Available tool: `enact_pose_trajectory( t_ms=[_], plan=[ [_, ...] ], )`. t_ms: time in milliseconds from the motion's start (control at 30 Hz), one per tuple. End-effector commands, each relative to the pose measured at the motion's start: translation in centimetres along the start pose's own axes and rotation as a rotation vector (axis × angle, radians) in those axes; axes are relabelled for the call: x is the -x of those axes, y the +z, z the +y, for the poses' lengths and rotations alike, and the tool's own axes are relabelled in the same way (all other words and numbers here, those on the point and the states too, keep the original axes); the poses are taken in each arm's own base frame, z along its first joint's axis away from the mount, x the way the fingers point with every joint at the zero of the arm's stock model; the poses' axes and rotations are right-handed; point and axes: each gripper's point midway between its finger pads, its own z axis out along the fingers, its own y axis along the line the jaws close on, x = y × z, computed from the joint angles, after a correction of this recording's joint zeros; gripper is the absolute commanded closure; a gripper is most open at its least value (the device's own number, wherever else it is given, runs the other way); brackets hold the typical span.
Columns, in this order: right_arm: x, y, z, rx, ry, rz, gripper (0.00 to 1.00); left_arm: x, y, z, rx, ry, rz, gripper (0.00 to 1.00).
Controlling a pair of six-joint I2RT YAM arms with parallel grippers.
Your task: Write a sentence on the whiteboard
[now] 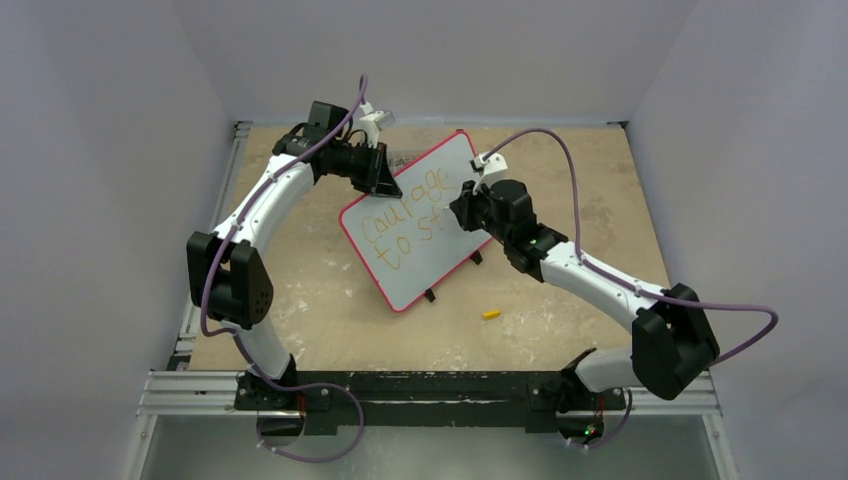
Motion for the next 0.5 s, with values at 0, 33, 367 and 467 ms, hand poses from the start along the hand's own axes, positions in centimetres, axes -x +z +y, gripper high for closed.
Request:
enact_pose_trajectory(
  t_ms=[0,33,367,467],
  plan=[
    [-0.9,-0.4,0.3,0.030,-0.011,0.012,1.00,-2.0,-0.2,-0.1,0.044,0.006,0.064,1.00],
    [-1.0,-0.5,0.3,0.029,-0.009,0.014,1.00,-2.0,-0.2,-0.2,0.043,0.007,0.063,1.00],
    [-0.8,-0.8,-0.8,-0.033,-0.010,0.013,1.00,-2.0,-0.2,-0.2,0.044,0.007,0.063,1.00],
    [-0.4,-0.6,-1.2,-0.060,-0.010,0.008,1.00,-2.0,-0.2,-0.2,0.044,0.007,0.063,1.00]
  ],
)
